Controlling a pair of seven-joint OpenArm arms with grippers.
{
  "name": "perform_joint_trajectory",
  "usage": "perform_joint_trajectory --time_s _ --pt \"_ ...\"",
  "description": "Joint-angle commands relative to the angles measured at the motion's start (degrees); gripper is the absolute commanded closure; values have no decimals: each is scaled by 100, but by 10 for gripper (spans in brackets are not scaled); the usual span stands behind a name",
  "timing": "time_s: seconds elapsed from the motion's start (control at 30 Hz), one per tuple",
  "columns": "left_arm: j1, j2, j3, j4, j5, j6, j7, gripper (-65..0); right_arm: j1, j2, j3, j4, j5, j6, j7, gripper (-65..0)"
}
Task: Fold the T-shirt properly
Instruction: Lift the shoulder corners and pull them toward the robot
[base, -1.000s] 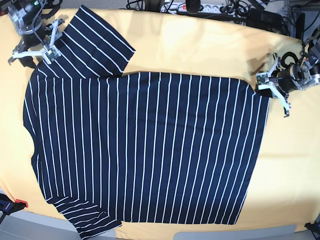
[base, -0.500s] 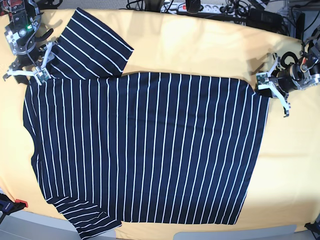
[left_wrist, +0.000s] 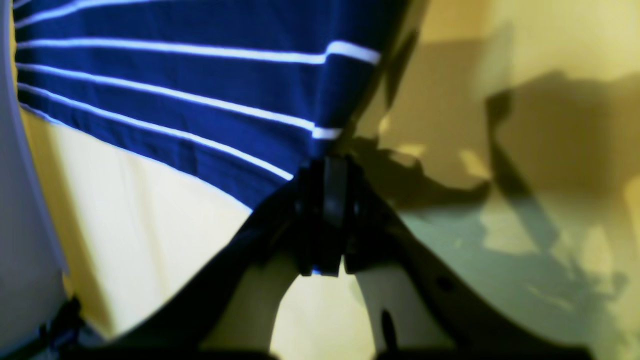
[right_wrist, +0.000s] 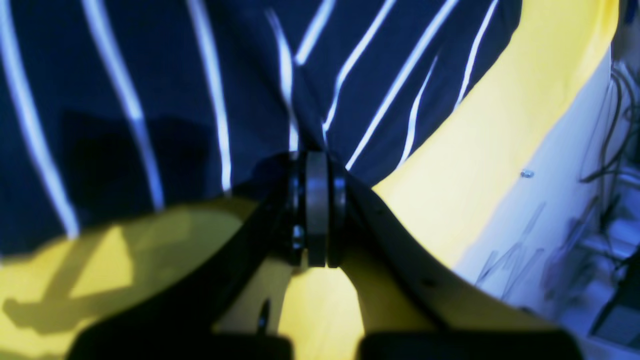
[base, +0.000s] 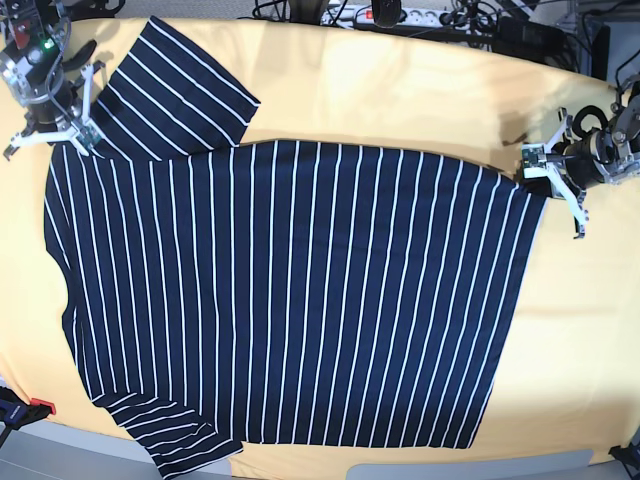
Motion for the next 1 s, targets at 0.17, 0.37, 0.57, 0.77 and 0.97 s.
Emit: perform_joint_trajectory --time_s 0.17,0.37,0.57,0.77,0.97 --pt "-61 -645 -61 695 -461 -706 -79 0 -763 466 201 737 -63 -184 -557 0" --pt "-61 -1123 -61 800 -466 -1231 -92 0 -1596 503 1145 1045 17 -44 -667 0" --pt "-61 -1416 -61 944 -772 -1649 -442 0 -2299 498 2028 1045 953 503 -824 0" --pt "63 -1787 -59 1296 -896 -1649 -422 0 -2734 501 2232 1045 1027 647 -822 0" --pt "61 -1787 -59 1674 -1185 -1649 -352 0 -2730 490 2229 1045 1003 673 -800 0"
